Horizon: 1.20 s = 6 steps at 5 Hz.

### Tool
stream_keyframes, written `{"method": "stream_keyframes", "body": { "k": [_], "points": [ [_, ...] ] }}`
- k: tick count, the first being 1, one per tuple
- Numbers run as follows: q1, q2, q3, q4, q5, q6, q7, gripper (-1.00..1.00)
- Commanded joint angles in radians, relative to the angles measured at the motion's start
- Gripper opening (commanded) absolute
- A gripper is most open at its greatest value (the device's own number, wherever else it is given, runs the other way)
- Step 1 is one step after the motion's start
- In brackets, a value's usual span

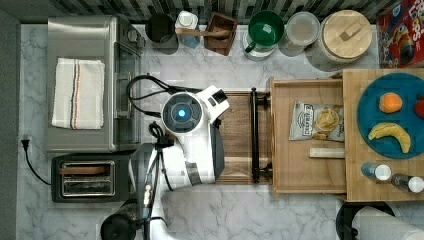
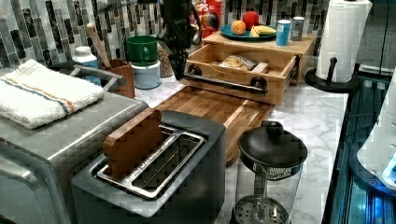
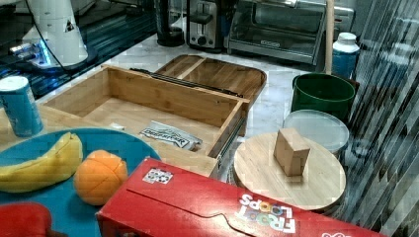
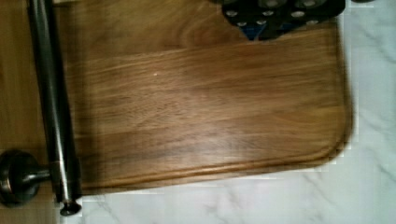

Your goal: Close the drawer.

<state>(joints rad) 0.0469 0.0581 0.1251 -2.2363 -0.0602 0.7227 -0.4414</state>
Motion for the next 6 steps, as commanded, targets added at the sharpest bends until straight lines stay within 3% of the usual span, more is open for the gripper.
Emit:
{"method": "stream_keyframes", "body": {
  "k": [1,3,6],
  "points": [
    [-0.059,0.103,-0.043,-0.118,-0.087,0.187,-0.153,-1.00],
    [-0.096,0.103,-0.065,-0.087,-0.094,0.170,-0.242,-1.00],
    [-0.231,0.134,-0.114,0.023,-0.124,0.155,-0.513,-1.00]
  ]
}}
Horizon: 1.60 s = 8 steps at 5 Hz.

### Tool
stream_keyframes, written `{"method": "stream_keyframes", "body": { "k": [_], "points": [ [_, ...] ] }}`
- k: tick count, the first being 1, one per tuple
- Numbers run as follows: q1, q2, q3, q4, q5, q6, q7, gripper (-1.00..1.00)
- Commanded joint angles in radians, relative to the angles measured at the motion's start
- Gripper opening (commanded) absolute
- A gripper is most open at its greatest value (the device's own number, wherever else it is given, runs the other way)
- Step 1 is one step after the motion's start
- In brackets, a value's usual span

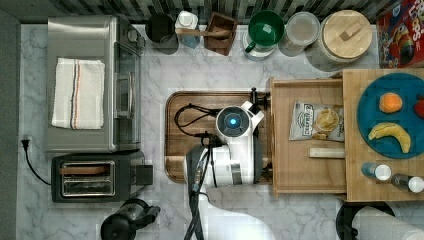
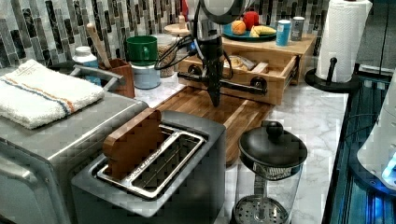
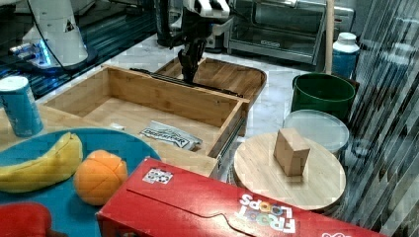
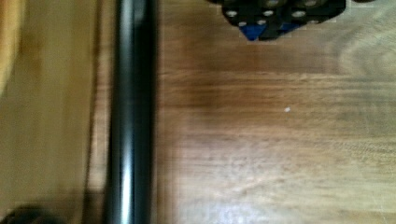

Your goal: Close the drawer.

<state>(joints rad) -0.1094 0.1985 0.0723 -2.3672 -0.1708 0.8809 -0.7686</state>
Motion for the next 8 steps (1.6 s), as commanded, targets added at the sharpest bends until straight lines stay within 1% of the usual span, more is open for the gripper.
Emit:
{"method": "stream_keyframes", "body": {
  "k": [1,2,3,4,5,6,7,8],
  "points": [
    [-0.127,0.021,-0.076,0.153,-0.011,0.083,-0.243,-1.00],
    [-0.171,0.027,-0.082,0.163,-0.005,0.092,-0.306,-1.00],
    [-0.168,0.008,-0.117,0.168,-0.070,0.057,-0.260,-1.00],
    [-0.197,-0.004,-0.139,0.191,-0.101,0.009,-0.294,-1.00],
    [-0.245,0.004,-0.153,0.207,-0.114,0.024,-0.349,-1.00],
    [-0.192,0.051,-0.275,0.252,-0.066,0.066,-0.475,-1.00],
    [-0.282,0.103,-0.241,0.325,-0.058,0.066,-0.582,-1.00],
    [-0.315,0.150,-0.258,0.392,-0.038,0.072,-0.646,-1.00]
  ]
}}
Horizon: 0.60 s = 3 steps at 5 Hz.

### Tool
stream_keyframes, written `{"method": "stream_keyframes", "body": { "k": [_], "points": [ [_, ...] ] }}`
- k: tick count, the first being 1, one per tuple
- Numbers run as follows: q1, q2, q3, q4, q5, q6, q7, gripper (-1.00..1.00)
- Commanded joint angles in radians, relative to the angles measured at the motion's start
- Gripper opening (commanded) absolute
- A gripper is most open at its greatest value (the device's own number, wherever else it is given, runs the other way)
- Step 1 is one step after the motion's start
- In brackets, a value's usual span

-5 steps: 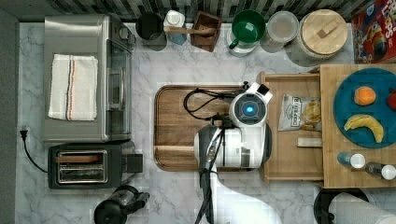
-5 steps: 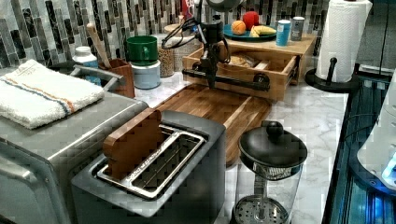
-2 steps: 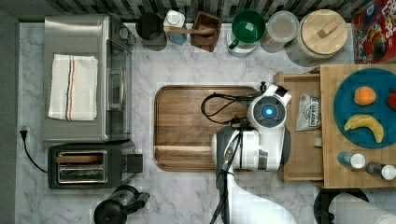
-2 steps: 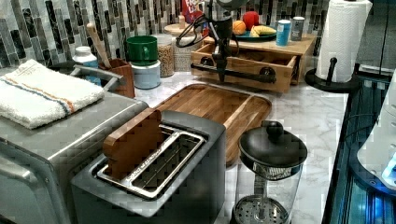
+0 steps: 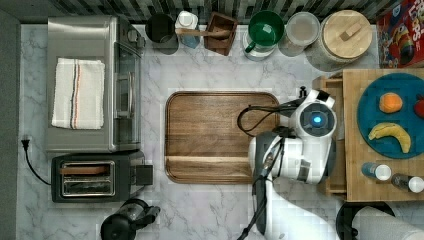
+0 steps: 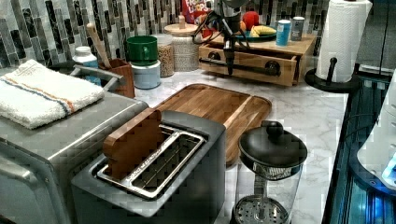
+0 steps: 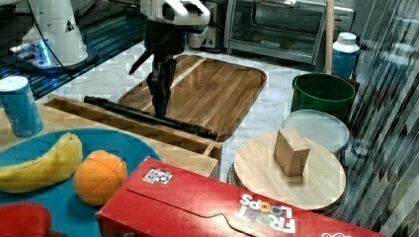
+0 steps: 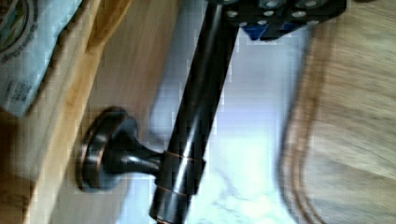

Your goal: Close the drawer.

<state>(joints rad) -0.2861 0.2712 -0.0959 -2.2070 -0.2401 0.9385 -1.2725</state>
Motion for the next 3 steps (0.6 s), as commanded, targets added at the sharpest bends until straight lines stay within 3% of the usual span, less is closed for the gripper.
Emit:
{"method": "stream_keyframes", "body": {
  "k": [1,3],
  "points": [
    [-0.150,0.100,-0.109,0.287,0.037,-0.014,-0.150,-1.00],
    [-0.149,0.089,-0.116,0.321,0.017,-0.085,-0.109,-1.00]
  ]
}}
